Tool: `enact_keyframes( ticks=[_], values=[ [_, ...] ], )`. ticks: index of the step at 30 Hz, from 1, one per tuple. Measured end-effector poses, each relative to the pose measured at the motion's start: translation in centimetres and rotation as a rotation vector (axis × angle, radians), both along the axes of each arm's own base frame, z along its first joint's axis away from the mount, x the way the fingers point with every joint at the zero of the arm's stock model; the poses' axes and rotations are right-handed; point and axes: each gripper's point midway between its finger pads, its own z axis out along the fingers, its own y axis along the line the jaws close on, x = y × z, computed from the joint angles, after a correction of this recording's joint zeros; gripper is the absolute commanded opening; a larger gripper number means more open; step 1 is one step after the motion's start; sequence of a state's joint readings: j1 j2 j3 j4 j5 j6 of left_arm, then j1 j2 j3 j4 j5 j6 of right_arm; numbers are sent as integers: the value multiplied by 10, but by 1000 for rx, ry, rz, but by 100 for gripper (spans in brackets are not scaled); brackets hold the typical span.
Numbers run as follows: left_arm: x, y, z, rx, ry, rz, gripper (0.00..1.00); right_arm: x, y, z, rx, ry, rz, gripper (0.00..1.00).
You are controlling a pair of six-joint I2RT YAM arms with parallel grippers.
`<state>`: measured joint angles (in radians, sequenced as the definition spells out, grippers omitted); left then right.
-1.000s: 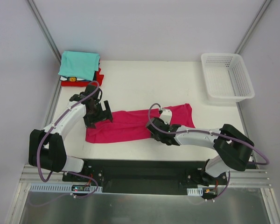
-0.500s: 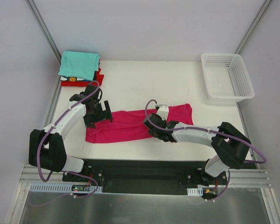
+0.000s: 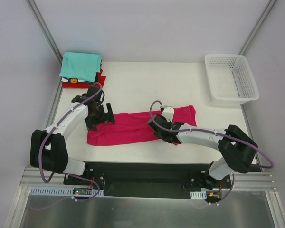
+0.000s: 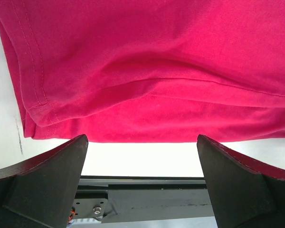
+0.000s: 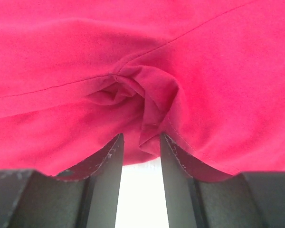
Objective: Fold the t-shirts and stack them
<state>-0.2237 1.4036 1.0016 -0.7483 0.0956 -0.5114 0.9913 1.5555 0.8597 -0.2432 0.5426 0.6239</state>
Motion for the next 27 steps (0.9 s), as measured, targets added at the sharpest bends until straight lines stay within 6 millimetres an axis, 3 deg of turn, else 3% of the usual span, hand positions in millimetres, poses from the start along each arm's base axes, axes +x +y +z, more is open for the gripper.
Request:
enact_keyframes(
  ticks=[5,10,13,16,19,21,24,27],
  values=[
    [2,-7,-2,-6,-8,-23,98,-8,-15,24,25,-22,-6,40],
    [4,-29,2,-48,-40,-93,94,-18,-40,74,87,-95,-24,41],
    [2,-61,10,-80,-56,-202,93,-29,-54,93,104,-117,-26,42],
    [-3,-123,14,-106,-73,-411,91,-42,-67,100,99,-116,-28,42],
    [-17,-180,2,-102,-67,-588,91,-55,-80,106,102,-116,-41,42],
    [-30,-207,-13,-91,-44,-668,91,-65,-92,111,114,-121,-58,41],
    [-41,-215,-33,-46,-8,-705,89,-81,-115,124,150,-151,-85,39],
    [-31,-209,-42,11,-27,-673,87,-95,-143,137,197,-191,-106,39]
  ],
)
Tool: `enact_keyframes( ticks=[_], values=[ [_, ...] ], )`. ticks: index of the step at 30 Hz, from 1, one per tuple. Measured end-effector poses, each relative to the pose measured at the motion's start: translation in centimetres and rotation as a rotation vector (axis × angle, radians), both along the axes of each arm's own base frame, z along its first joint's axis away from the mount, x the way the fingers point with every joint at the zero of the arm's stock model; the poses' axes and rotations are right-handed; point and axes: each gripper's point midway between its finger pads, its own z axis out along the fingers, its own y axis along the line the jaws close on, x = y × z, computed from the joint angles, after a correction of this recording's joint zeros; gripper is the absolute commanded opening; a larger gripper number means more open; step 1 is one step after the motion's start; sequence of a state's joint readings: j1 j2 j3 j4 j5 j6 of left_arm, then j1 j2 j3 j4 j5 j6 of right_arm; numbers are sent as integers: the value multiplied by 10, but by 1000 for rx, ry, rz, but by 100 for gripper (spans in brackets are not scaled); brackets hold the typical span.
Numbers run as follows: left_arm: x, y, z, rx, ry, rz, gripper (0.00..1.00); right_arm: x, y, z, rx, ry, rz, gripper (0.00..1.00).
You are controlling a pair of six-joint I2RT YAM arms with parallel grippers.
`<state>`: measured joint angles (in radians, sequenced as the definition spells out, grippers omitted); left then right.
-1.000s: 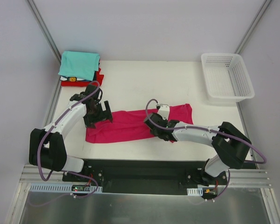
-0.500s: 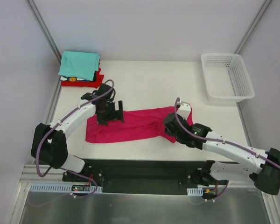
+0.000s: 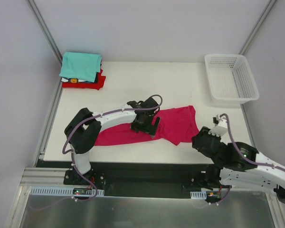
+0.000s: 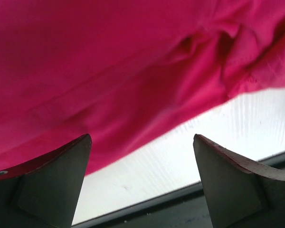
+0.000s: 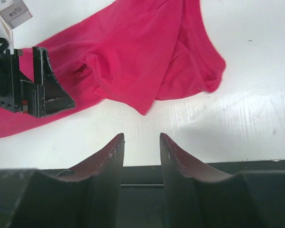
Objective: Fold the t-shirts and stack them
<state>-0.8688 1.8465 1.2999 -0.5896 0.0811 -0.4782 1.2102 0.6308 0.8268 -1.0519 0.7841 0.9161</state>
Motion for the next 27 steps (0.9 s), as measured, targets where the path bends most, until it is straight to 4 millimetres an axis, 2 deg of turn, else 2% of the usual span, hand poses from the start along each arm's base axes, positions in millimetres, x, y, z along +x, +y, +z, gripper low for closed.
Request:
enact_keyframes(
  ticks=[5,8,12,19,23,27],
  values=[
    [28,-1,2,-8,-142,56,79,-7,-32,18,37,-42,-39,39],
    [42,-4,14,-18,-238,87,75,-8,-38,16,12,-35,-46,39],
    [55,-20,33,-57,-358,94,75,-8,-36,12,-15,-25,-43,39],
    [55,-62,56,-138,-447,56,69,-10,-38,1,-51,-10,-40,39],
    [53,-72,49,-151,-451,51,65,-11,-42,0,-50,-10,-40,39],
    [51,-74,36,-134,-429,58,61,-13,-49,0,-39,-11,-44,39]
  ],
)
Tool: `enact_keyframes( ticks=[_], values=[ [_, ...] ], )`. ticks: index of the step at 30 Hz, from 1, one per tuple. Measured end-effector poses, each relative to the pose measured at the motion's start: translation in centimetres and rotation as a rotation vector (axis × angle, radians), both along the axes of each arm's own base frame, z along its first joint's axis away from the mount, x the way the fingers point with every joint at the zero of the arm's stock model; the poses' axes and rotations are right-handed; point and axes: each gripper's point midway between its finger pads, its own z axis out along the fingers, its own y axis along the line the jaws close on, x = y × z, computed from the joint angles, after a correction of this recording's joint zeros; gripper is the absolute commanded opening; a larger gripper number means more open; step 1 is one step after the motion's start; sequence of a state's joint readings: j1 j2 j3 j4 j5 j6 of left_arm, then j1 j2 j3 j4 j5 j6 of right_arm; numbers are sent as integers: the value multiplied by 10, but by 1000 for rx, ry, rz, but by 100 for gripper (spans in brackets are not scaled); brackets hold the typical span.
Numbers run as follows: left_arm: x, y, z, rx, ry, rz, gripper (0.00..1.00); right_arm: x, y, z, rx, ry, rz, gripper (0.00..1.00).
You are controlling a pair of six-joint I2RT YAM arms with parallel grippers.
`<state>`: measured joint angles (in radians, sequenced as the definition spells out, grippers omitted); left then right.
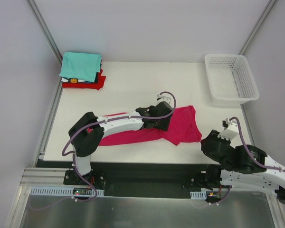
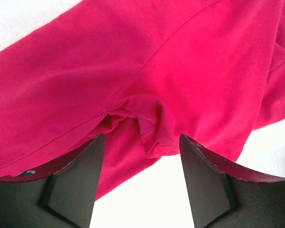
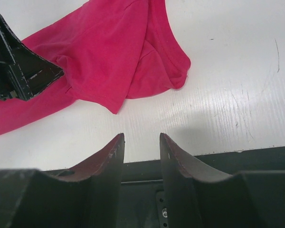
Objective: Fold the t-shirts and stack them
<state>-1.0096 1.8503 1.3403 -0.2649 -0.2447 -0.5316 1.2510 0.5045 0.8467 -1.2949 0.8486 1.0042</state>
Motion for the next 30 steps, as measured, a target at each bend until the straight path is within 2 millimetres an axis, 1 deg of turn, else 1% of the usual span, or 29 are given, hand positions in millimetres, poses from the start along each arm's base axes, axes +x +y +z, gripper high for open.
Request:
enact_keyframes(
  ticks=[1,4,8,13,18,20,26,30],
  values=[
    [0,0,-2,2,4,2,57,0,-1,0,2,0,-1,39],
    [-2,-2,-4,1,9,5,56,-1,-4,-1,-1,1,-1,39],
    [-2,-4,-4,-11,12,14,40,-2,-6,-1,-5,2,-2,40],
    [-6,-6,-6,-22,17,31,40,-2,-6,-1,-8,3,-1,41],
    [-10,7,-19,23,27,57,41,-2,-6,-1,-8,3,-1,41],
    [-10,11,-20,38,25,69,42,-2,-6,-1,-8,3,-1,41],
    [-8,16,-22,59,19,88,42,-2,-8,0,13,-4,-1,41],
    [-6,14,-26,69,22,90,43,-3,-9,2,39,-12,-2,41]
  ],
)
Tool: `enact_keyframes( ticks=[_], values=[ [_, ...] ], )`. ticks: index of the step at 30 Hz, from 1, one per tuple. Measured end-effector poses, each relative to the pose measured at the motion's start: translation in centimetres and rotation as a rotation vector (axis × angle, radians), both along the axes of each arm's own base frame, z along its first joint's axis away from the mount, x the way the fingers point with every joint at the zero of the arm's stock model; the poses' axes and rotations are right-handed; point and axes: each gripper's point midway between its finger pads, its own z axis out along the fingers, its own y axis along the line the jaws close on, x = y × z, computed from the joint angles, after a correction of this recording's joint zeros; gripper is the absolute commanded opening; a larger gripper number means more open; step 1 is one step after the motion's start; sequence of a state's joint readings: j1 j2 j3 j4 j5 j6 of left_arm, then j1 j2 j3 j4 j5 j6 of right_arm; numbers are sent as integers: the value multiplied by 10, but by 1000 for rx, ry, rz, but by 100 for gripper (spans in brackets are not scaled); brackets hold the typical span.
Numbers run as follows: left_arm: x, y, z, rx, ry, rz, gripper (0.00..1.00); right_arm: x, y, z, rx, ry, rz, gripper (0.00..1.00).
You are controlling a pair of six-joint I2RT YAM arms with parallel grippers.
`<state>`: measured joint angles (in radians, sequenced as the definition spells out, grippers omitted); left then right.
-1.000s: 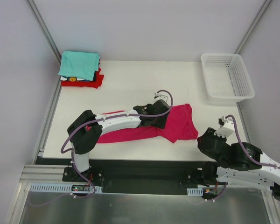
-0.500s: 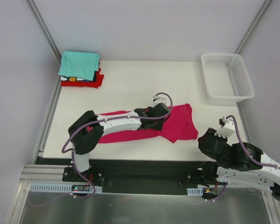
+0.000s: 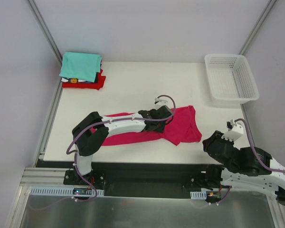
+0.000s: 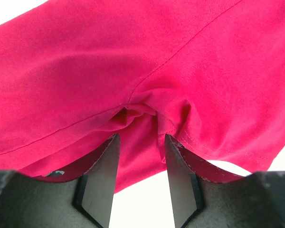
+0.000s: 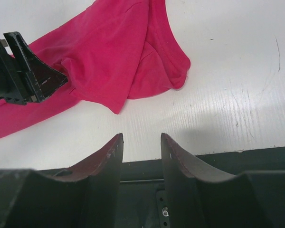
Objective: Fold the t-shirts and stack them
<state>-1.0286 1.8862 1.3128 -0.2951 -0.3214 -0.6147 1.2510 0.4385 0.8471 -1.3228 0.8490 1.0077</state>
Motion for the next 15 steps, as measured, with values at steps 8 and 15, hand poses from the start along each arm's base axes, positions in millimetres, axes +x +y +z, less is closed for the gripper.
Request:
enact_keyframes(
  ticks=[8,15],
  values=[
    [1,-3,-11,19,13,5,43,0,-1,2,13,-3,0,40],
    [-4,-18,-9,4,14,-9,43,0,0,4,20,-6,1,40]
  ],
)
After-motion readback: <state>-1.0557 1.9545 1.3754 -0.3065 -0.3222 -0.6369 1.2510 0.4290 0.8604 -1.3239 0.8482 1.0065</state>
